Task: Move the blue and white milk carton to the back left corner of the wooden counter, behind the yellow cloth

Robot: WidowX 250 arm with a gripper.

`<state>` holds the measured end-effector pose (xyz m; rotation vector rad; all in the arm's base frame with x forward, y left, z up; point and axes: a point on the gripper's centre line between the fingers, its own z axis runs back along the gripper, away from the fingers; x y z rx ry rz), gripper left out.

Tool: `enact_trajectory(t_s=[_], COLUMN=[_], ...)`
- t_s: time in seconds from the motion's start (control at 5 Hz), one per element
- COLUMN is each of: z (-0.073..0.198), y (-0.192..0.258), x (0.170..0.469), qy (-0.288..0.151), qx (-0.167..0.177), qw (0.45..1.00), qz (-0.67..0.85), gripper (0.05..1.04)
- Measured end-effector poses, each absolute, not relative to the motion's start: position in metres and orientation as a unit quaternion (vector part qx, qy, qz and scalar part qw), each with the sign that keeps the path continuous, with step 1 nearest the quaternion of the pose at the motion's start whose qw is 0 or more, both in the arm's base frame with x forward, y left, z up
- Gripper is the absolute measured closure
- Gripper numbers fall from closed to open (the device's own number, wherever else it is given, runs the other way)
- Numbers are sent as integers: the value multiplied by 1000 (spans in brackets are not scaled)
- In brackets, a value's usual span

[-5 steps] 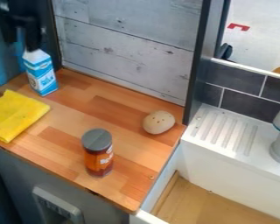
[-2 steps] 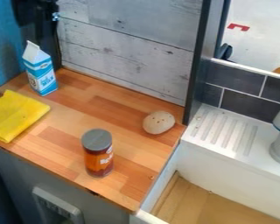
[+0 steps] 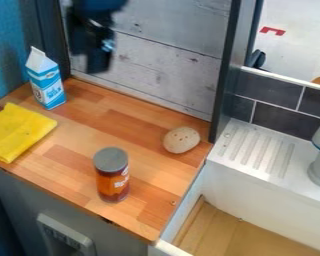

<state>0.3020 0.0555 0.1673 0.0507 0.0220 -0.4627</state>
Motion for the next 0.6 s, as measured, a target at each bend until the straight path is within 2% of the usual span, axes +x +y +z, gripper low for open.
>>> enact_trajectory(t_s=[0.2, 0.4, 0.6], z=[138, 131, 119], y=[5, -11, -10], x=[311, 313, 319], qy=[36, 41, 35], qx=[9, 8, 18], qw=[967, 966, 974], qz=[-253, -253, -223], gripper=[83, 83, 83])
